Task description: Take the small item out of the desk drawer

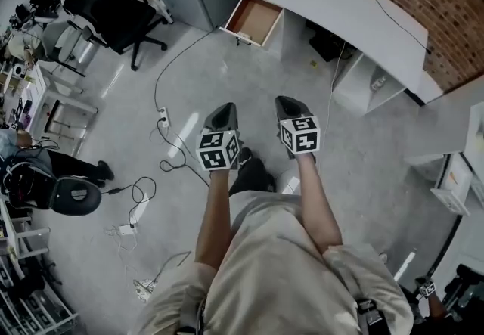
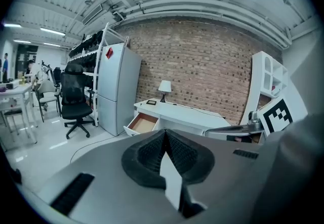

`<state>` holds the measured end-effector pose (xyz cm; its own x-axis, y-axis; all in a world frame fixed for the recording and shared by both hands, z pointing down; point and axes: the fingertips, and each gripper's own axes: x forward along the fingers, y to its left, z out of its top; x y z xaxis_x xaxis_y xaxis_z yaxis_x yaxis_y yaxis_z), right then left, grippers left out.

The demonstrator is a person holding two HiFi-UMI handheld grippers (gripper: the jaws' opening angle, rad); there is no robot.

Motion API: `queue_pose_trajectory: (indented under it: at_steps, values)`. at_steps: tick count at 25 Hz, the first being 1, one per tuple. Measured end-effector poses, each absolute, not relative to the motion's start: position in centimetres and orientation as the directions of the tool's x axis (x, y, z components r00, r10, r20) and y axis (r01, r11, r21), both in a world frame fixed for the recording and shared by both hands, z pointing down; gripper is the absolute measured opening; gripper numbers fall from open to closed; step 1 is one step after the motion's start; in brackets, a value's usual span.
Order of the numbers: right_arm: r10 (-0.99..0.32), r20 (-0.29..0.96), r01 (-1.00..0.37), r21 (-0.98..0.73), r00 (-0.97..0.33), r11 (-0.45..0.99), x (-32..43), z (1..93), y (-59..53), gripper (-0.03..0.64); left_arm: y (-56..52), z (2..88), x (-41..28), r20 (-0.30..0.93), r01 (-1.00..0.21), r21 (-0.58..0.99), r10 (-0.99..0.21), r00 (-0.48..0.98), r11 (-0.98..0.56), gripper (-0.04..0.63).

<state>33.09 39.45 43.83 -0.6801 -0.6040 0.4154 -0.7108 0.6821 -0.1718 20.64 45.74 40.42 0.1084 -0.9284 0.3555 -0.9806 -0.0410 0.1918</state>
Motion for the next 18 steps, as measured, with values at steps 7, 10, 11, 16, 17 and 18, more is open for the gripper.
queue_pose_trajectory:
  at_steps: [7,10,11,16,17,18]
  values:
    - [-0.587,0.364,-0.681,-0.233,-0.723,0.694,31.5,43.2,37.7,0.025,44.0,41.2,19.1,0.361,-0.984,0.175,-0.927,0.104,-0.042,0.016]
    - [-0.595,0.355,-0.685,-0.238,-0.721,0.689,31.3,43.2,36.0,0.025,42.3,41.1,18.7,0.348,-0.982,0.180,-0.931,0.113,-0.052,0.016]
    - [-0.596,0.351,-0.685,-0.245,-0.722,0.686,31.2,43.3,35.4,0.025,41.7,41.1,18.4,0.343,-0.982,0.183,-0.932,0.118,-0.057,0.017]
    - [-0.578,0.379,-0.679,-0.238,-0.723,0.694,29.5,44.7,32.6,0.025,37.7,41.5,16.2,0.326,-0.975,0.211,-0.936,0.132,-0.064,0.017]
    - [-0.575,0.388,-0.681,-0.236,-0.720,0.694,29.3,45.0,31.8,0.025,36.6,41.7,15.8,0.327,-0.974,0.215,-0.935,0.135,-0.066,0.017]
    - [-0.573,0.395,-0.682,-0.235,-0.718,0.692,29.0,45.2,30.9,0.025,35.5,41.9,15.5,0.328,-0.973,0.219,-0.935,0.138,-0.067,0.017]
